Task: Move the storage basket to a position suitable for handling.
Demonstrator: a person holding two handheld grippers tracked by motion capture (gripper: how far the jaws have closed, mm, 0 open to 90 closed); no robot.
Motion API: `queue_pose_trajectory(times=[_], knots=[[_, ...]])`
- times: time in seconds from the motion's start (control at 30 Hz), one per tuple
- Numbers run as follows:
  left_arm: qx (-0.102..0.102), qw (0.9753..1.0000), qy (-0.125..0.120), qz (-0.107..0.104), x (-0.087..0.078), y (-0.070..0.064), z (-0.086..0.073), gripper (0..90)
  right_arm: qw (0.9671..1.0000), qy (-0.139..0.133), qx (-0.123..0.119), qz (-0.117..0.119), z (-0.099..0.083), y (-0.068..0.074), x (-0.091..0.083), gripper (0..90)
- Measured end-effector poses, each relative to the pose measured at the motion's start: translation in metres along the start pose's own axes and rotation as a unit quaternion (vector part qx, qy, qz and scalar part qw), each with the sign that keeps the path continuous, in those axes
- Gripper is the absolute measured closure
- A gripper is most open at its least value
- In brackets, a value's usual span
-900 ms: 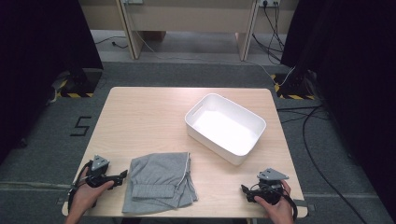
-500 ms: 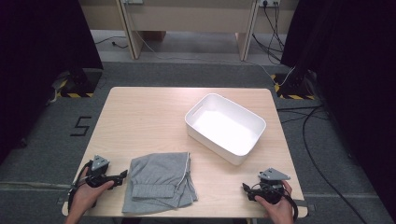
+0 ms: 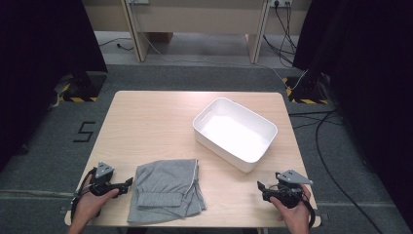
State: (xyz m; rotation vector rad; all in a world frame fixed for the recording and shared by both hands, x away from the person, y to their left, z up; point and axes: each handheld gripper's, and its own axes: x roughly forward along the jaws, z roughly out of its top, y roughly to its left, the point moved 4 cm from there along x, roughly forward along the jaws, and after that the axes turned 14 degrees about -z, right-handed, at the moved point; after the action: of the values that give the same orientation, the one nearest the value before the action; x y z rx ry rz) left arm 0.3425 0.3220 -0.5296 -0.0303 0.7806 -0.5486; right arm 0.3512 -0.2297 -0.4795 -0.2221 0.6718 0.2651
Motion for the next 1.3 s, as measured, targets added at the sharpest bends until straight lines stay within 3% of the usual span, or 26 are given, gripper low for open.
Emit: queue_pose_trajectory(times=[0.17, 0.57, 0.73, 0.87, 0.9, 0.97, 1.07, 1.13, 1.17, 1.3], knots=[[0.000, 1.0000, 0.000, 0.000, 0.000, 0.000, 0.000, 11.9, 0.9992, -0.028, 0.027, -0.006, 0.025, -0.009, -0.008, 24.0], [0.000, 1.0000, 0.000, 0.000, 0.000, 0.000, 0.000, 11.9, 0.9968, -0.055, 0.057, -0.009, 0.061, -0.015, -0.009, 24.0], [0.000, 1.0000, 0.000, 0.000, 0.000, 0.000, 0.000, 11.9, 0.9971, -0.050, 0.058, -0.003, 0.074, -0.006, 0.005, 23.8], [0.000, 1.0000, 0.000, 0.000, 0.000, 0.000, 0.000, 11.9, 0.9964, -0.050, 0.068, -0.012, 0.086, -0.005, 0.017, 23.3], [0.000, 1.0000, 0.000, 0.000, 0.000, 0.000, 0.000, 11.9, 0.9960, -0.048, 0.071, -0.027, 0.090, -0.007, 0.026, 23.5], [0.000, 1.0000, 0.000, 0.000, 0.000, 0.000, 0.000, 11.9, 0.9954, -0.041, 0.078, -0.036, 0.090, -0.007, 0.030, 23.6], [0.000, 1.0000, 0.000, 0.000, 0.000, 0.000, 0.000, 11.9, 0.9960, -0.017, 0.069, -0.053, 0.088, -0.005, 0.049, 22.3], [0.000, 1.0000, 0.000, 0.000, 0.000, 0.000, 0.000, 11.9, 0.9960, -0.011, 0.064, -0.061, 0.087, -0.006, 0.052, 22.5], [0.000, 1.0000, 0.000, 0.000, 0.000, 0.000, 0.000, 11.9, 0.9950, -0.002, 0.068, -0.073, 0.085, -0.009, 0.057, 28.5], [0.000, 1.0000, 0.000, 0.000, 0.000, 0.000, 0.000, 11.9, 0.9950, 0.013, 0.071, -0.069, 0.080, -0.012, 0.064, 30.1]])
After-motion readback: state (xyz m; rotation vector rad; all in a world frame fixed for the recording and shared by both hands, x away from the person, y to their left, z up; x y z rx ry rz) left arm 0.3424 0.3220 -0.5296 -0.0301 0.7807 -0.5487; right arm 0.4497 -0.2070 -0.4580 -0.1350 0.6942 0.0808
